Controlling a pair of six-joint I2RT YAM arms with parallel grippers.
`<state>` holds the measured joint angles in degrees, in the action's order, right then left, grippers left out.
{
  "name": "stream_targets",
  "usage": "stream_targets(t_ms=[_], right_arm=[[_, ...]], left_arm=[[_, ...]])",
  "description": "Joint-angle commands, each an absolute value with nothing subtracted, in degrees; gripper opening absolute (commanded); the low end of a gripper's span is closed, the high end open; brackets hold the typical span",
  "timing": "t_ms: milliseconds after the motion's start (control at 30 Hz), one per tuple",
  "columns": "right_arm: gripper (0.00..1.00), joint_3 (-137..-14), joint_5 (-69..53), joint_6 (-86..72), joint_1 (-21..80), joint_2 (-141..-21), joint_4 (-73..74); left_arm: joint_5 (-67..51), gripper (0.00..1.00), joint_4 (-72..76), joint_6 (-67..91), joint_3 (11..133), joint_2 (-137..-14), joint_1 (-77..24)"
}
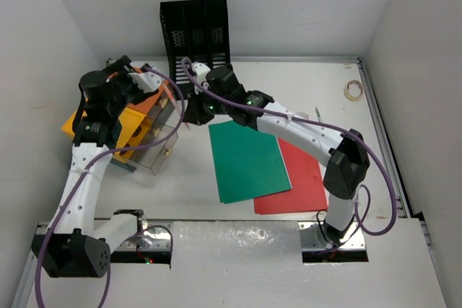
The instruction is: Organize the desk
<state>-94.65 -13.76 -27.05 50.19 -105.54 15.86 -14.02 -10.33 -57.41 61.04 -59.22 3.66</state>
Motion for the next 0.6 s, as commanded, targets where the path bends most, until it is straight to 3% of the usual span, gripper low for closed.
stream_targets(t_ms=[0, 167, 267, 400, 567], right_arm=[[0.00, -94.49, -13.54, -27.16, 49.04, -105.21, 15.82], [0.00, -94.22, -14.93, -26.89, 48.17, -105.56, 16.17], [0.00, -94.83, -18.79, -28.03, 46.85, -106.35, 17.57], [0.00, -94.92, -21.36, -27.78, 45.62, -105.74, 20.21], [0.00, -92.47, -23.99, -30.40, 45.62, -103.63, 15.92]], left_arm=[[-10.20, 0.69, -14.21, -62.31, 63.45, -57.48, 1.58], [-17.36, 0.69, -22.83, -72.32, 60.99, -55.46, 1.58], [-21.43, 0.75, -34.95, -90.00, 61.43, -53.97, 1.58], [-17.59, 0.77, -46.47, -106.64, 62.49, -52.56, 1.58], [-18.69, 0.82, -43.60, -125.82, 56.79, -46.33, 1.58]])
